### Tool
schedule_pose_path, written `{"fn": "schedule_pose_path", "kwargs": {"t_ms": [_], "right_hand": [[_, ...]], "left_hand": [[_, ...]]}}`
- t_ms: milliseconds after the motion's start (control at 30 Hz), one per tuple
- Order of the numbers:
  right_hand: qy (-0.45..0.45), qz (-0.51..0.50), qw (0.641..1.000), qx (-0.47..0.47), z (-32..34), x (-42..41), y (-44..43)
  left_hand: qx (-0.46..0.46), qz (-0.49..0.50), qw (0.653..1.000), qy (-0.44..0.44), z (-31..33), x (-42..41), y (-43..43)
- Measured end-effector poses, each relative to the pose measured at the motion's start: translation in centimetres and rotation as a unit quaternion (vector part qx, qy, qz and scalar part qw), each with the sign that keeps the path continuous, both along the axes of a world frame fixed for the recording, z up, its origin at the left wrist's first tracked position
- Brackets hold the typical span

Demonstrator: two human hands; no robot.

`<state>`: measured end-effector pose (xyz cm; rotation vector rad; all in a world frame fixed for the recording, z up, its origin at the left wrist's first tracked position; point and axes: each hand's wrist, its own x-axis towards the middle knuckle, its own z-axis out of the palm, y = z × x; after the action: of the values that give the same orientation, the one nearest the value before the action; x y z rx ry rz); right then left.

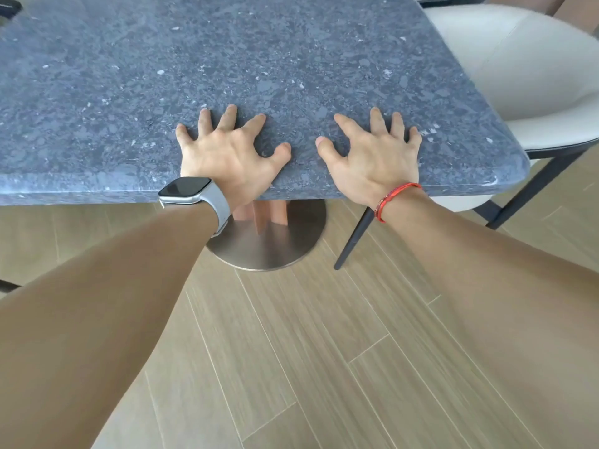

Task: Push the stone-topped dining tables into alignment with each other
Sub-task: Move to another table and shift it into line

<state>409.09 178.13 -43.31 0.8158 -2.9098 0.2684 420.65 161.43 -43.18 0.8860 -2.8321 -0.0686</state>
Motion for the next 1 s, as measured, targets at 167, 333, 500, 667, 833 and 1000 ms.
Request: {"fn": "schedule_pose_path", "kwargs": {"t_ms": [167, 333, 500, 667, 833, 1000], "right_hand": [[-0.003, 0.001, 1.000, 0.005, 0.17, 0.05, 0.07], [-0.003, -0.001, 1.000, -0.003, 0.09, -0.04, 0.07], [0.002, 0.000, 1.000, -0.004, 0.12, -0.11, -0.09], [-0.001, 0.000, 1.000, -0.003, 0.21, -0.18, -0.02], [-0.004, 0.004, 1.000, -0.007, 0.40, -0.34, -0.06], [-0.010, 0.005, 1.000, -0.015, 0.65, -0.79, 0.06]], "left_hand": [[0.007, 0.001, 1.000, -0.009, 0.14, -0.13, 0.03], [0.008, -0.001, 1.000, -0.019, 0.30, -0.23, -0.01], [0.011, 0.002, 0.999, -0.033, 0.38, -0.27, -0.13], [0.010, 0.002, 0.999, -0.034, 0.42, -0.38, -0.13], [0.008, 0.001, 0.999, -0.034, 0.56, -0.56, -0.14], [0.007, 0.004, 0.999, -0.035, 0.67, -1.03, 0.05]]}}
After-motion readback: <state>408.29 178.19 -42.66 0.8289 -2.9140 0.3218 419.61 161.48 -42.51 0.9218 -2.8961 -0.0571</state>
